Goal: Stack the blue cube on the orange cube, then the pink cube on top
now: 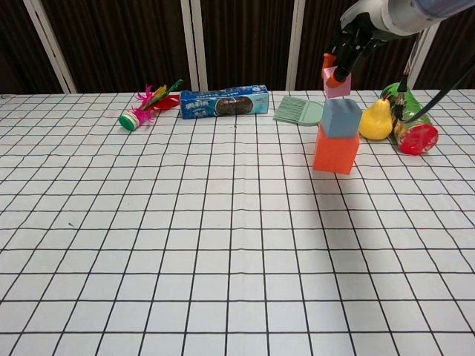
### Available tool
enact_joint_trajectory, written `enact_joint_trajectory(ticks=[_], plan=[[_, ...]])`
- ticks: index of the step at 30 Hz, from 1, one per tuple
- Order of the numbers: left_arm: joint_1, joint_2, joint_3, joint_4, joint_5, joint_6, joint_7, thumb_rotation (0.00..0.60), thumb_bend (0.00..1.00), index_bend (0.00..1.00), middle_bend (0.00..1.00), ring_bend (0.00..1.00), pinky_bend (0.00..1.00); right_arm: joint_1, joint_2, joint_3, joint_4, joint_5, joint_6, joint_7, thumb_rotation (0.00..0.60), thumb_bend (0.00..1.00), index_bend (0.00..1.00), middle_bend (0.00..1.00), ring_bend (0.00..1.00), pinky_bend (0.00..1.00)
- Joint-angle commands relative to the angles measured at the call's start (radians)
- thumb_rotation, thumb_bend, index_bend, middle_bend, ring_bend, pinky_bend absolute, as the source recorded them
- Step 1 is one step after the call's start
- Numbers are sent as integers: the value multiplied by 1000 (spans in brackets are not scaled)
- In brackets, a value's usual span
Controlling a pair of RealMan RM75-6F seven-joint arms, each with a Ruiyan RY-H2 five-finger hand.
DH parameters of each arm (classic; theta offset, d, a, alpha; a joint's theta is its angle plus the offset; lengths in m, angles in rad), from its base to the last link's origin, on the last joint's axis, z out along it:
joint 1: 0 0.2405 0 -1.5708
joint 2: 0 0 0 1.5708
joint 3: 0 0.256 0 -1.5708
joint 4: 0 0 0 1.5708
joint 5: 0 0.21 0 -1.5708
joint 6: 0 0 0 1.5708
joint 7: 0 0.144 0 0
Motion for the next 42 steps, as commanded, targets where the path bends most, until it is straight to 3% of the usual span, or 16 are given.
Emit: enact_joint_trajectory(ticks=[1, 42], plan=[[2, 1, 2, -3, 5, 3, 1, 600, 210, 216, 5, 0, 18, -1, 5, -11, 0, -2, -7, 11, 600, 419, 473, 75, 51, 0], [5, -8, -2, -7, 0, 10, 23, 600, 209, 216, 5, 0, 18, 40, 12, -132, 76, -6, -96, 124, 600, 419, 473, 75, 51, 0]])
